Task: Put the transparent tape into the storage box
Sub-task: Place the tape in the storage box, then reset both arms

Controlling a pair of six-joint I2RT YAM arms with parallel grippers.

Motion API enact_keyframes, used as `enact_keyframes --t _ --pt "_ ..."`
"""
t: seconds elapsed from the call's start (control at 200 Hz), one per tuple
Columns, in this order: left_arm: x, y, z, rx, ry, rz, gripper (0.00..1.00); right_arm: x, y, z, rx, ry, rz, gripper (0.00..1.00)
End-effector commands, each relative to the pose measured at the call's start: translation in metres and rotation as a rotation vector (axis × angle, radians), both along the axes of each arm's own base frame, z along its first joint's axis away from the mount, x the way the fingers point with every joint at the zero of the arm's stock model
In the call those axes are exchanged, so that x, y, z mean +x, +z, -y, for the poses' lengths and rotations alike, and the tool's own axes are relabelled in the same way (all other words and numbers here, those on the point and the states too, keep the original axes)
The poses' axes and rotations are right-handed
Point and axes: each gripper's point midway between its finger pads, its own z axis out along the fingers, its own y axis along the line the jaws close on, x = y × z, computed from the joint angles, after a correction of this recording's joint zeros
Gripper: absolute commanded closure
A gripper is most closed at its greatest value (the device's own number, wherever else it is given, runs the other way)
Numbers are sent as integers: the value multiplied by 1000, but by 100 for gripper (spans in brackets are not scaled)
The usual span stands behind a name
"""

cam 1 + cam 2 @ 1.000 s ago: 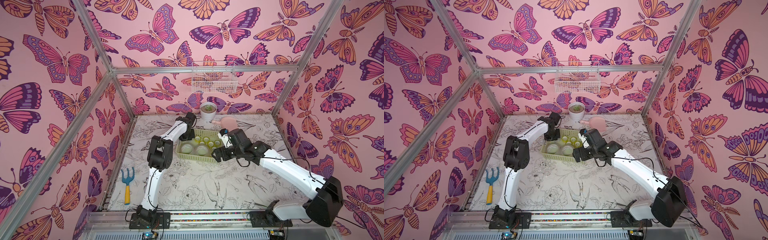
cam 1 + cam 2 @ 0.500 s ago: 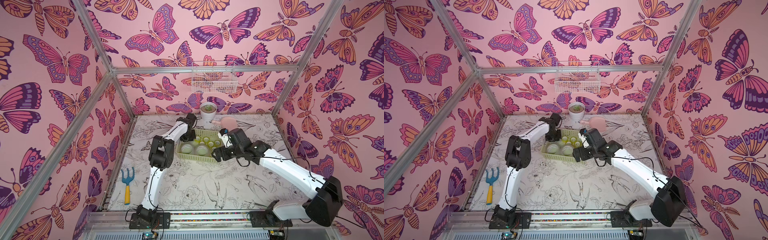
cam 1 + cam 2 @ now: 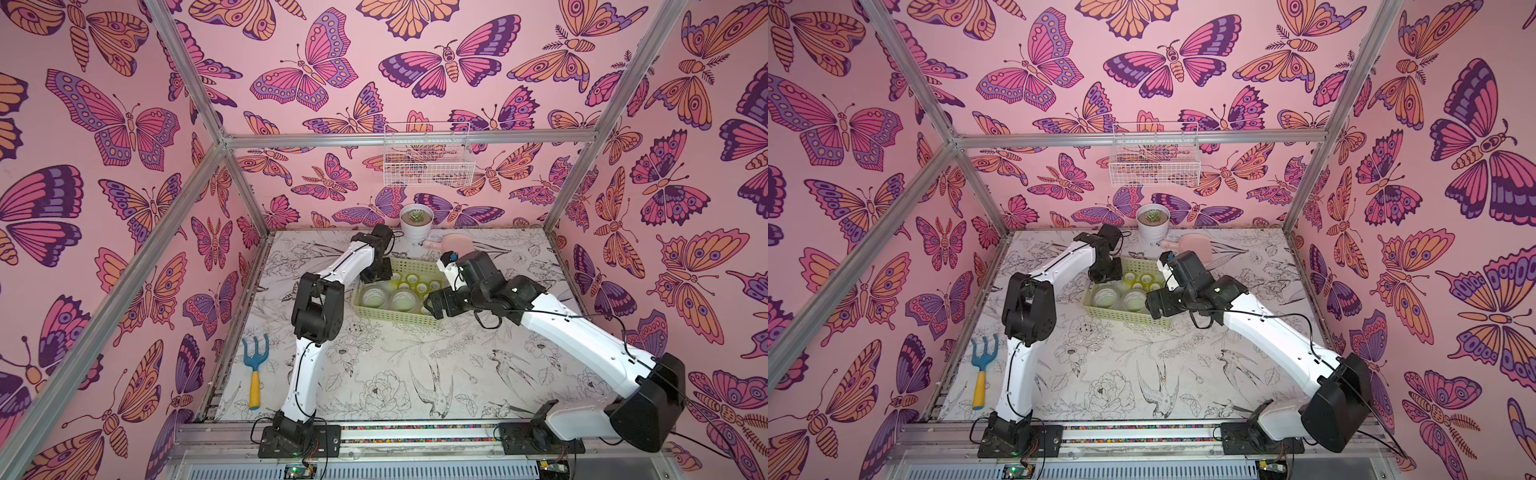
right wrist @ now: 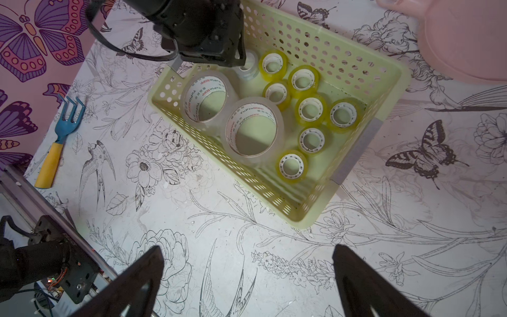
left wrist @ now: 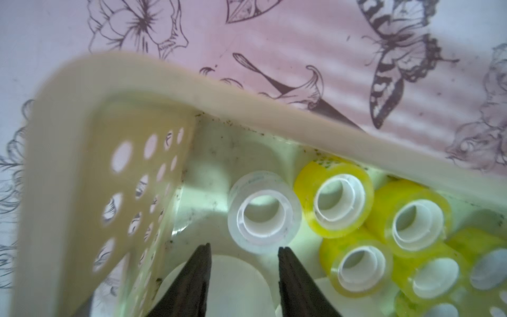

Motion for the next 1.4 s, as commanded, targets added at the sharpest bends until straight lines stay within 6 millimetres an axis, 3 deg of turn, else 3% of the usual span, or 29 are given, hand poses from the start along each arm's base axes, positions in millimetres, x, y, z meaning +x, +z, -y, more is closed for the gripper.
enact_keyframes --t 0.0,0.06,0.185,0.436,0.596,0.696,0.841,0.921,1.027,1.202,1.397 --pt "-7 36 -3 -3 -3 62 50 11 8 11 -38 -46 26 1" --pt "-11 50 -2 -12 -12 92 43 16 11 17 -46 -69 39 1" --pt "-21 82 -5 -31 -19 162 1 25 21 34 -66 -144 89 1" --pt "-55 137 -32 -28 2 280 0 44 38 95 -155 -371 215 1" --pt "-81 164 -83 62 143 397 0 51 42 146 -226 -527 323 1" --pt "-95 174 -118 143 196 496 0 51 34 173 -282 -581 404 1" --pt "-118 173 -168 295 288 662 0 53 18 210 -348 -696 535 1" --pt "-129 162 -194 386 352 744 0 56 6 223 -377 -715 594 1" --pt "-135 136 -216 426 362 811 0 64 -17 237 -404 -729 637 1" --pt "-139 88 -262 489 494 757 0 76 -64 283 -490 -853 555 1" --pt "-124 45 -282 571 471 702 0 104 -84 286 -430 -846 620 1"
